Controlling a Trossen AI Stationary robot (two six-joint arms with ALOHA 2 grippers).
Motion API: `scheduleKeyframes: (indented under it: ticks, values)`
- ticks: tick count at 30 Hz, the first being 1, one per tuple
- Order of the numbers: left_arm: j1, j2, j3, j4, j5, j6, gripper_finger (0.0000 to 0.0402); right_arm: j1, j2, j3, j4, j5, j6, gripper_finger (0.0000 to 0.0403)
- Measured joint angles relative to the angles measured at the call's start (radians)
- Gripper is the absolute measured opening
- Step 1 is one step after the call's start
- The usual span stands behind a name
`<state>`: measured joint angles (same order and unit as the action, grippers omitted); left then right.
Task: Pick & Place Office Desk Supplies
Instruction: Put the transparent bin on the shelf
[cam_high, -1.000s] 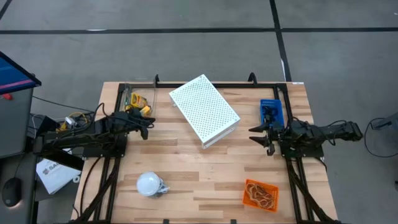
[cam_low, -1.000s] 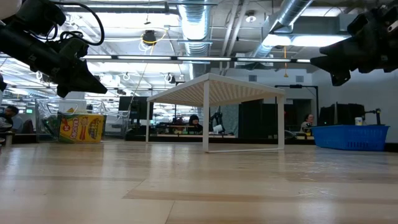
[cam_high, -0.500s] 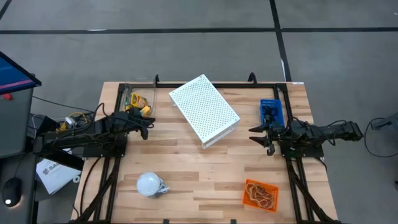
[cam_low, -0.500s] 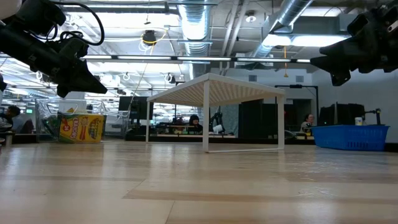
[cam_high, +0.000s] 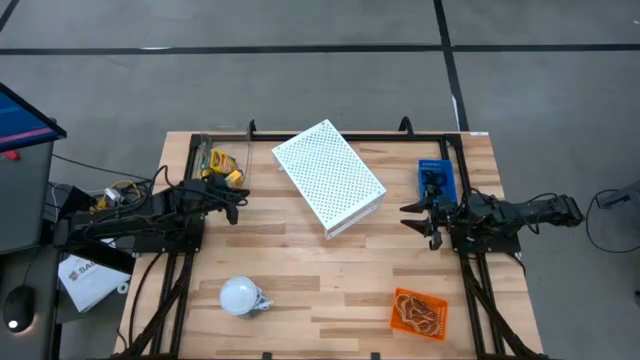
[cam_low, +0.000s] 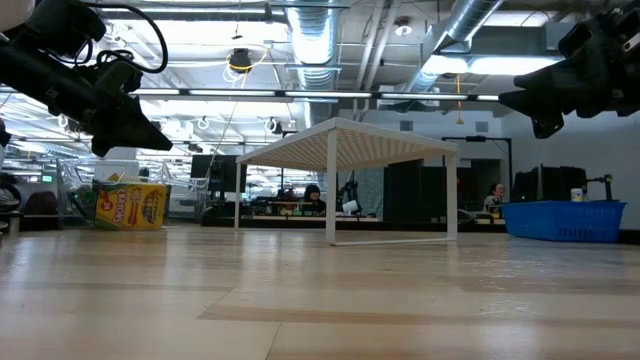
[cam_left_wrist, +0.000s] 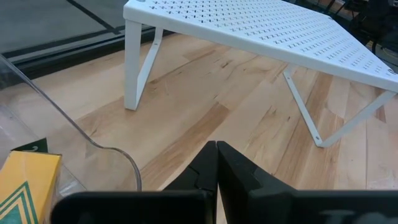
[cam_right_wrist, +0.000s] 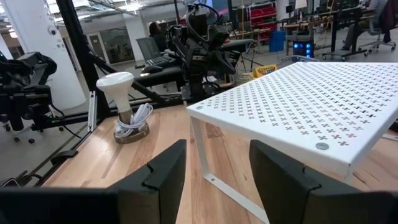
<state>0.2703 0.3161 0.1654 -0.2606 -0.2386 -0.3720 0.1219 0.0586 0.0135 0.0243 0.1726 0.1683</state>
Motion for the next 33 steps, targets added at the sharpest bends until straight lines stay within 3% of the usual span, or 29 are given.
scheduleKeyframes:
  ticks: [5, 11, 15, 21, 25, 29, 33]
  values:
    - [0.001, 0.014, 0.0, 0.07, -0.047, -0.015, 0.0, 0.0, 0.0, 0.0, 0.0, 0.0, 0.0, 0.0173]
    - [-0.003, 0.051, 0.0, 0.3, 0.037, -0.522, 0.0, -0.002, 0.0, -0.002, 0.017, 0.017, -0.117, 0.0173]
    - [-0.004, 0.067, 0.0, 0.508, 0.07, -0.594, 0.0, -0.002, -0.002, -0.003, 0.102, 0.02, -0.035, 0.0173]
    - [-0.003, 0.072, 0.0, 0.912, -0.054, -0.399, 0.0, -0.007, -0.006, -0.001, 0.418, 0.034, 0.062, 0.0173]
    - [-0.002, 0.074, 0.0, 1.111, -0.224, -0.333, 0.0, -0.007, -0.006, -0.001, 0.646, 0.058, 0.059, 0.0173]
    - [0.018, 0.078, 0.001, 1.107, -0.356, -0.347, 0.0004, -0.007, -0.007, -0.002, 0.786, 0.063, -0.015, 0.0173]
    - [0.064, 0.116, 0.083, 0.782, -0.319, -0.376, 0.0016, -0.007, -0.006, -0.002, 0.892, 0.092, -0.027, 0.0173]
